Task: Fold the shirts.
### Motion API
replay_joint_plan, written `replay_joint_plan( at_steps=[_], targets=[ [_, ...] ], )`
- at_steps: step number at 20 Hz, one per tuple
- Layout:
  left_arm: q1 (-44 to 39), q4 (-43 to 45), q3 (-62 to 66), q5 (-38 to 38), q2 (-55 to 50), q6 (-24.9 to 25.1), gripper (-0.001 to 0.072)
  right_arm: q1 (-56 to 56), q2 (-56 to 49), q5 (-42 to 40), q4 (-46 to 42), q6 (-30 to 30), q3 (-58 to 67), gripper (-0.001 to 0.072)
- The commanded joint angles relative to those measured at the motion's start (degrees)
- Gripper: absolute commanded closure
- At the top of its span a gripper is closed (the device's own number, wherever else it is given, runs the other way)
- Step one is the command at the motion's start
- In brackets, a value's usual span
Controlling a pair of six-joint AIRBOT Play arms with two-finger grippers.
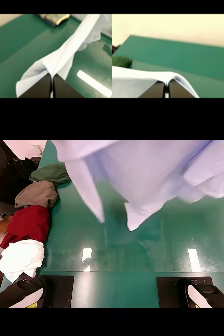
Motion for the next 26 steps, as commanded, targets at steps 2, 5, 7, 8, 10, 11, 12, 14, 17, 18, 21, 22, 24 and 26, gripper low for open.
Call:
replay_joint_plan(
  at_steps=[2,5,7,8,10,11,12,14,17,18,21,22,24,26],
  targets=[
    [0.1,-3.2,2.0,6.6,7.5,0.0,0.0685,-6.0,2.9,1.2,-0.8,-3.0,11.2,0.0696],
    [0.1,-5.2,2.0,10.4,11.4,0.0,0.0685,-10.6,1.8,5.0,-0.6,-3.1,18.1,0.0696],
    [0.1,-6.7,2.3,10.3,11.7,0.0,0.0685,-12.9,-0.3,8.5,-0.3,-3.0,22.1,0.0696],
    [0.1,-6.4,1.6,9.4,11.7,0.0,0.0685,-13.3,-1.4,9.9,0.1,-3.0,23.1,0.0696],
    [0.1,-2.8,-3.2,6.9,11.6,-2.1,0.0685,-12.2,-3.7,11.9,2.2,-2.7,21.3,0.0696],
    [0.1,1.1,-7.6,5.4,11.4,-3.5,0.0685,-10.5,-5.0,12.0,4.0,-2.3,18.3,0.0697],
    [0.1,5.5,-12.3,3.5,10.6,-5.1,0.0685,-8.2,-6.8,12.2,4.4,-1.6,14.8,0.0697],
    [0.1,12.9,-21.7,-0.4,7.7,-7.2,0.0685,-2.5,-11.9,14.3,3.7,-0.7,8.5,0.0697],
    [0.1,16.9,-36.0,-0.9,0.3,-7.2,0.0685,4.4,-22.1,15.3,2.4,-0.6,0.7,0.0697],
    [0.1,16.9,-40.6,1.5,-2.9,-6.2,0.0684,6.4,-25.8,13.8,-0.3,-0.6,-1.5,0.0697],
    [0.6,19.5,-47.3,12.2,-13.6,-3.1,0.0684,9.6,-35.1,6.0,-5.8,-0.6,-5.5,0.0696],
    [1.7,19.4,-47.0,15.7,-17.5,-2.9,0.0685,9.9,-37.9,3.0,-5.7,-0.6,-5.6,0.0696],
    [4.4,17.4,-45.1,20.0,-22.9,-3.1,0.0684,9.8,-42.4,-1.0,-5.2,-0.6,-4.0,0.0697],
    [6.9,14.6,-42.7,22.1,-25.4,-3.1,0.0684,9.4,-46.2,-1.6,-5.1,-0.2,-0.3,0.0695]
  ],
)
